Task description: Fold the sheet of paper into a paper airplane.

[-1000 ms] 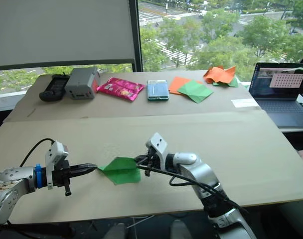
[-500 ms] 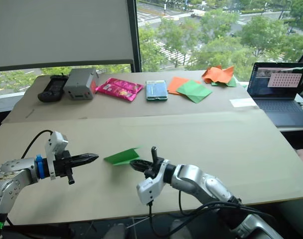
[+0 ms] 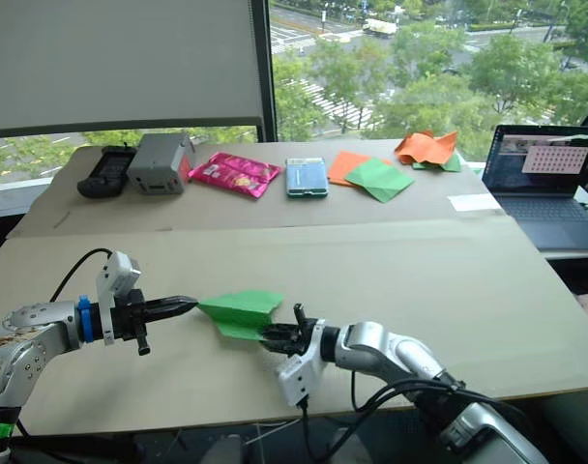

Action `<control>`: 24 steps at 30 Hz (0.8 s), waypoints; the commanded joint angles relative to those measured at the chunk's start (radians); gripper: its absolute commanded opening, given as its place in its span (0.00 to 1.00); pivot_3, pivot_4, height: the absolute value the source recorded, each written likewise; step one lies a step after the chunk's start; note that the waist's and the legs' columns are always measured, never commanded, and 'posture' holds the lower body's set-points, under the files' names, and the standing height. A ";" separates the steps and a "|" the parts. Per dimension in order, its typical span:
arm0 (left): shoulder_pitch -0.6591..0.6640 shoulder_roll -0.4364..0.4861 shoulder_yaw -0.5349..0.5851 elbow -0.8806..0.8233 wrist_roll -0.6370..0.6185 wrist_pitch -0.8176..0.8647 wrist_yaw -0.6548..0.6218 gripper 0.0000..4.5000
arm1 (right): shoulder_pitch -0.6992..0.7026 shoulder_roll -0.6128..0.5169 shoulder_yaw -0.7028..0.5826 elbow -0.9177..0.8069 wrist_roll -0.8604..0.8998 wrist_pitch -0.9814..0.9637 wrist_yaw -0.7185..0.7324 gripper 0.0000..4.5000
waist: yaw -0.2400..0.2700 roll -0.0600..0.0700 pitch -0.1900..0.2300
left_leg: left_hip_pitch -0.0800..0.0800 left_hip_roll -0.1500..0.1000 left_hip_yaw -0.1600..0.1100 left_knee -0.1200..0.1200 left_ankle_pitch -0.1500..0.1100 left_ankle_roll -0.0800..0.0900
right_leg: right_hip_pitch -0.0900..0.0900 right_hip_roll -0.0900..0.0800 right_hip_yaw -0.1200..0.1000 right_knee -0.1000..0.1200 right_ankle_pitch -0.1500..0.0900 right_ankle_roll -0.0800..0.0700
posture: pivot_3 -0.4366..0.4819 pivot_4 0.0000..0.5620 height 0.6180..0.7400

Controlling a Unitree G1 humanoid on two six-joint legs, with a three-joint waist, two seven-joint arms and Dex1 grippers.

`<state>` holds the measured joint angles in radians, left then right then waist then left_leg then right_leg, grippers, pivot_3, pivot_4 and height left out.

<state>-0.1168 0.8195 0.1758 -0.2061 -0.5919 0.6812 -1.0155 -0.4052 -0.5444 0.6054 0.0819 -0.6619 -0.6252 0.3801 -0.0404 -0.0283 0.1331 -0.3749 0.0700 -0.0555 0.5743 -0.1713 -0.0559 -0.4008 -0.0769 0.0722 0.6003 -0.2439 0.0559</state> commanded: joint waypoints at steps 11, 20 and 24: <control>0.041 -0.014 -0.032 -0.003 0.031 -0.075 -0.029 0.00 | 0.021 -0.014 -0.173 -0.293 0.335 0.190 0.236 0.52 | 0.001 0.000 0.000 | 0.001 0.000 0.000 0.000 0.000 0.000 | 0.001 0.000 0.000 0.000 0.000 0.000 | 0.48 0.27 0.82; 0.030 -0.030 -0.042 0.014 0.041 -0.090 -0.027 0.00 | 0.000 0.228 -0.219 -0.318 0.584 0.807 0.338 0.33 | 0.007 0.001 0.000 | 0.001 0.000 0.000 0.000 0.000 0.000 | 0.000 0.000 0.000 0.003 0.000 0.000 | 0.48 0.27 0.82; 0.033 -0.031 -0.037 0.011 0.038 -0.091 -0.025 0.00 | -0.021 0.258 -0.211 -0.306 0.628 0.961 0.377 0.02 | 0.005 0.001 0.000 | 0.001 0.000 0.000 0.000 0.000 -0.001 | -0.001 0.000 0.000 0.003 0.000 0.000 | 0.48 0.27 0.82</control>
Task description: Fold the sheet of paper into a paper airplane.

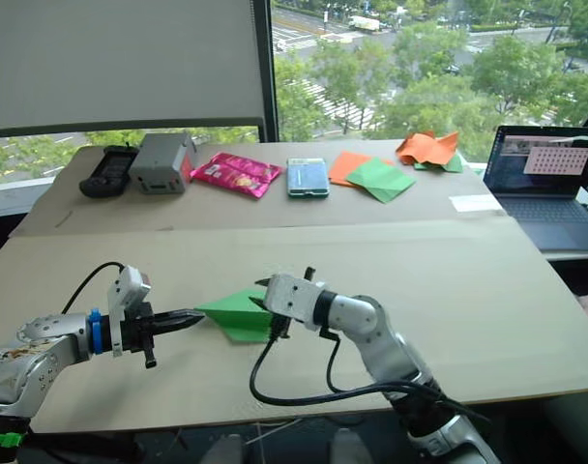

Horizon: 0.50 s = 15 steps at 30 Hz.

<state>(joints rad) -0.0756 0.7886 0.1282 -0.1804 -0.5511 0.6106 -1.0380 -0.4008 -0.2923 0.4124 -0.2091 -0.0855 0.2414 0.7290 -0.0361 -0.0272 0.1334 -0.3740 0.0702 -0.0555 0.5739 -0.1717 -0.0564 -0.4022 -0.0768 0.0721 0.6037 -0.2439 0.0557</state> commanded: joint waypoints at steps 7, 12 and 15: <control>0.012 -0.001 0.015 -0.034 -0.006 -0.018 0.003 0.00 | -0.090 0.026 -0.006 0.052 0.043 0.191 0.023 0.00 | -0.003 0.000 0.000 | 0.000 0.000 0.000 0.000 -0.002 -0.004 | -0.001 0.000 0.000 0.000 0.000 0.000 | 0.48 0.27 0.82; 0.024 -0.002 0.022 -0.050 -0.013 -0.012 0.010 0.00 | -0.105 0.028 0.017 0.084 0.032 0.235 0.025 0.00 | -0.003 0.000 0.000 | 0.000 0.000 0.000 0.000 -0.002 -0.004 | -0.001 0.000 0.000 0.001 0.000 0.000 | 0.48 0.27 0.82; 0.029 -0.004 0.030 -0.060 -0.021 -0.005 0.018 0.00 | -0.093 0.013 0.043 0.066 0.031 0.254 0.048 0.00 | -0.003 0.000 0.000 | 0.000 0.000 0.000 0.000 -0.002 -0.004 | -0.001 0.000 0.000 0.001 0.000 0.000 | 0.48 0.27 0.82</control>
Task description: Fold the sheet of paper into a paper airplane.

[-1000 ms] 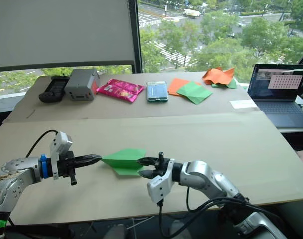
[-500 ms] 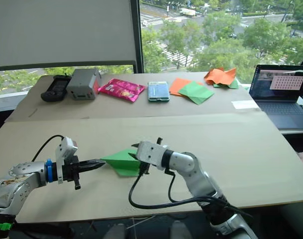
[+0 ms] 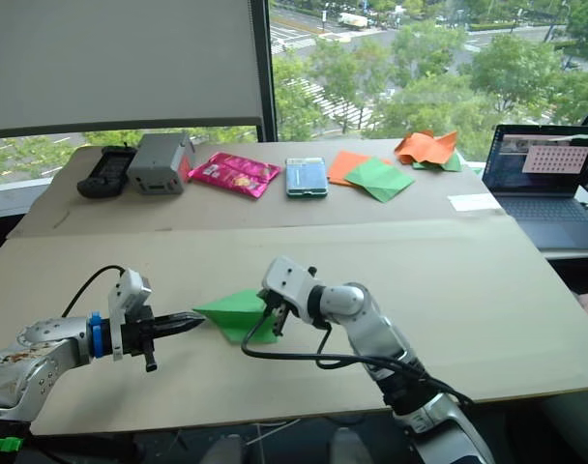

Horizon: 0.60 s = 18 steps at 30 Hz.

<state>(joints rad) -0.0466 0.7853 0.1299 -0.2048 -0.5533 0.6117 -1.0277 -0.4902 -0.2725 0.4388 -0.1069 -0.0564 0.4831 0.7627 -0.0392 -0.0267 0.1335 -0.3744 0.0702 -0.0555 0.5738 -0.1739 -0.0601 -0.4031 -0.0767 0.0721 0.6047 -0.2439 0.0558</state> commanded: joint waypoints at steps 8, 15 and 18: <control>0.000 -0.009 0.041 -0.054 -0.038 0.008 0.025 0.00 | 0.004 -0.008 0.035 -0.046 0.004 0.024 -0.002 0.00 | 0.000 0.000 0.000 | 0.000 0.000 0.000 0.000 -0.001 -0.002 | 0.000 0.000 0.000 0.000 0.000 0.000 | 0.48 0.27 0.82; -0.077 -0.035 0.006 -0.027 -0.031 0.022 0.059 0.00 | 0.017 -0.040 0.077 -0.096 -0.002 0.042 0.023 0.00 | 0.001 0.000 0.000 | -0.001 0.000 0.000 0.000 -0.001 -0.002 | 0.000 0.000 0.000 0.000 0.000 0.000 | 0.48 0.27 0.82; -0.090 -0.052 -0.026 -0.028 -0.018 0.020 0.065 0.00 | 0.027 -0.038 0.081 -0.109 -0.003 0.062 0.014 0.00 | 0.000 0.000 0.000 | 0.000 0.000 0.000 0.000 -0.001 -0.001 | 0.000 0.000 0.000 0.000 0.000 0.000 | 0.48 0.27 0.82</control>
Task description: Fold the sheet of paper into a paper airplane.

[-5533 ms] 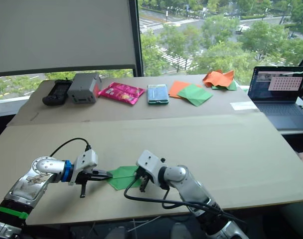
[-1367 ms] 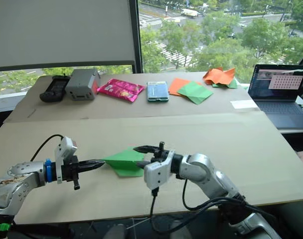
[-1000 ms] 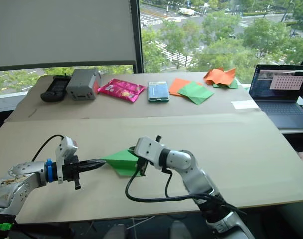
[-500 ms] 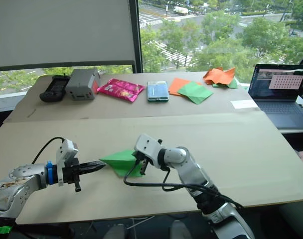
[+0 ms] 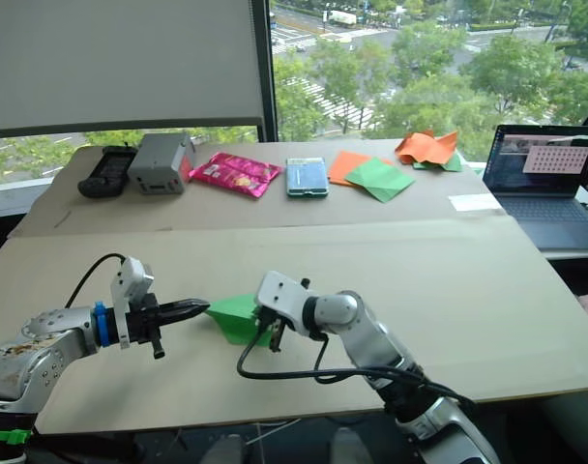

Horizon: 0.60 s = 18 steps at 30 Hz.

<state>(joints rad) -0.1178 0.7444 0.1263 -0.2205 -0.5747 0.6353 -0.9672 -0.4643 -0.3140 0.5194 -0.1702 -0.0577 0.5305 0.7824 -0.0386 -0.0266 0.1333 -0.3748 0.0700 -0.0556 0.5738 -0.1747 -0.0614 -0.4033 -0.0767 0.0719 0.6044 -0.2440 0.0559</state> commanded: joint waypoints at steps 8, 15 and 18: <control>-0.053 -0.019 -0.117 0.069 0.101 -0.068 -0.005 0.00 | 0.006 0.003 0.001 -0.054 -0.003 0.033 -0.025 0.00 | -0.001 0.000 0.000 | 0.000 0.000 0.000 0.000 0.000 0.000 | 0.000 0.000 0.000 0.000 0.000 0.000 | 0.48 0.27 0.82; -0.026 -0.004 -0.164 0.095 0.162 -0.109 -0.036 0.00 | 0.001 0.005 -0.020 -0.082 0.011 0.045 -0.040 0.00 | -0.002 0.000 0.000 | 0.000 0.000 0.000 0.000 0.000 0.000 | -0.001 0.000 0.000 0.000 0.000 0.000 | 0.48 0.27 0.82; -0.015 -0.006 -0.174 0.113 0.183 -0.128 -0.041 0.00 | 0.000 0.018 -0.043 -0.100 0.031 0.053 -0.048 0.00 | -0.001 0.000 0.000 | 0.000 0.000 0.000 0.000 0.000 0.000 | -0.001 0.000 0.000 0.000 0.000 0.000 | 0.48 0.27 0.82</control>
<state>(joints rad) -0.1370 0.7269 -0.0477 -0.1066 -0.4052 0.5338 -0.9983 -0.4550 -0.3051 0.5170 -0.2119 -0.0535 0.5778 0.7463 -0.0396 -0.0267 0.1333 -0.3750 0.0701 -0.0559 0.5737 -0.1750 -0.0619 -0.4039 -0.0766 0.0720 0.6045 -0.2440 0.0559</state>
